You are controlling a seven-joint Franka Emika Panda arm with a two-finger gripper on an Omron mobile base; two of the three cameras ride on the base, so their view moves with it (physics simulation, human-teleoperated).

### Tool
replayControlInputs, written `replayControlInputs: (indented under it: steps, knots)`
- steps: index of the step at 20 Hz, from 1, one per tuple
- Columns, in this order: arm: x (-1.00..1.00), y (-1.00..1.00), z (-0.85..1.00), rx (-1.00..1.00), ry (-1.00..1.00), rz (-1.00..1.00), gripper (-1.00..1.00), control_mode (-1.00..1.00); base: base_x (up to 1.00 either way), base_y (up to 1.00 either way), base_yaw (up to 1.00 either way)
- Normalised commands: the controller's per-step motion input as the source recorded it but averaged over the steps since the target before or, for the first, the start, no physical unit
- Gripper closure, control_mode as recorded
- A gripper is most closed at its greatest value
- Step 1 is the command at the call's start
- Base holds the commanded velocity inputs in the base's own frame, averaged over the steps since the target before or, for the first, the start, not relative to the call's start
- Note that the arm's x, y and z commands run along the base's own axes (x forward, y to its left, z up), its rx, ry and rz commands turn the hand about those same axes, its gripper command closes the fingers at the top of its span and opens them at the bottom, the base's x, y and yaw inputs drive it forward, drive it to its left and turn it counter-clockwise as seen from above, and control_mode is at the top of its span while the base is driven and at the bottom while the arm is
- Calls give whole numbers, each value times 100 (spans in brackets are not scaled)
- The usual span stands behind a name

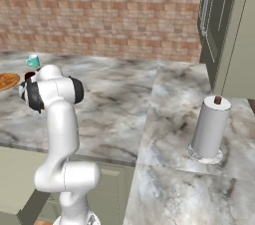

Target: Take the pizza cutter from the drawer on the left and place it on the dining counter for cutting.

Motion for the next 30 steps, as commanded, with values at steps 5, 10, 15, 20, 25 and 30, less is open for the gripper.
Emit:
replayControlInputs:
  steps: [5,10,15,20,25,30]
  knots:
    - [4,0,3,0,0,0,-100,-100,0,0,0]
    - [-1,-6,42,1,0,0,-100,-100,0,0,0]
    - [-17,-5,68,1,3,1,-100,-100,0,0,0]
    - [-45,-1,80,0,5,0,-100,-100,0,0,0]
    - [-85,-33,52,0,2,0,-100,-100,0,0,0]
    - [-94,-63,29,0,1,0,-100,-100,0,0,0]
